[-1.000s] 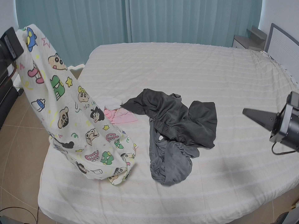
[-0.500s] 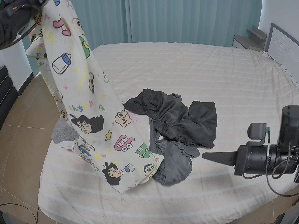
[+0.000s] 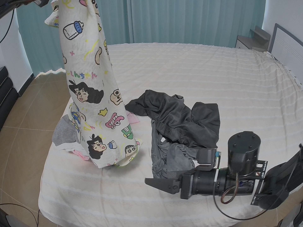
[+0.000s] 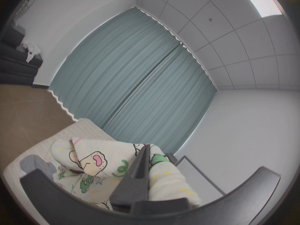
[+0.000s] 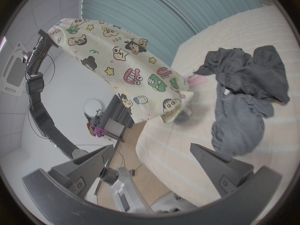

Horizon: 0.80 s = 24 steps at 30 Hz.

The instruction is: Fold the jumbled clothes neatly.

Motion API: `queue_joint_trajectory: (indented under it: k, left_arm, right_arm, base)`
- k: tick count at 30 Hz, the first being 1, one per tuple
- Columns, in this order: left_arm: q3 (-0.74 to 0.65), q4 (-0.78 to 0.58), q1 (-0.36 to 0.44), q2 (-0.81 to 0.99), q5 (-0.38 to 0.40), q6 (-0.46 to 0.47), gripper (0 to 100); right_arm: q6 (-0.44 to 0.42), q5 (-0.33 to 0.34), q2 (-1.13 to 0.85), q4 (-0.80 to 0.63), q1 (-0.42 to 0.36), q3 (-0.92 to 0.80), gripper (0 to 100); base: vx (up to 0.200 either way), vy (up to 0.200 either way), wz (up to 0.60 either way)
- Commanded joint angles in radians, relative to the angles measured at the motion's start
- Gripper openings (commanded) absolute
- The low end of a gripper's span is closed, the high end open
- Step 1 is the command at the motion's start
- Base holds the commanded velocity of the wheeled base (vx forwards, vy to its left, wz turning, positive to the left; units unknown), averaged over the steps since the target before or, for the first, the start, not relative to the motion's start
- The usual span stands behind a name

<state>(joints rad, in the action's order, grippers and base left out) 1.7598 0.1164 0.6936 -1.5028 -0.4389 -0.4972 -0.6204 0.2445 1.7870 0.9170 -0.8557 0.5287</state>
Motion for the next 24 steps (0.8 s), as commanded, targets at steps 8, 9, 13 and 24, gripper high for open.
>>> queue_joint_trajectory:
  k: [8, 9, 13, 24]
  left_arm:
    - [0.101, -0.032, 0.092, -0.076, -0.006, -0.133, 0]
    - [0.101, -0.032, 0.092, -0.076, -0.006, -0.133, 0]
    - [0.144, -0.034, 0.098, -0.1, -0.006, -0.158, 0]
    - [0.145, -0.038, 0.116, -0.106, -0.007, -0.201, 0]
  right_arm:
    - [-0.074, -0.085, 0.416, 0.482, -0.094, 0.027, 100]
    - [-0.074, -0.085, 0.416, 0.482, -0.094, 0.027, 100]
    - [-0.114, -0.086, 0.469, 0.595, -0.155, 0.031, 100]
    - [-0.151, -0.251, 0.548, 0.649, -0.177, 0.186, 100]
  base:
    - [0.0, 0.0, 0.0]
    - [0.0, 0.0, 0.0]
    - [0.0, 0.0, 0.0]
    - [0.0, 0.0, 0.0]
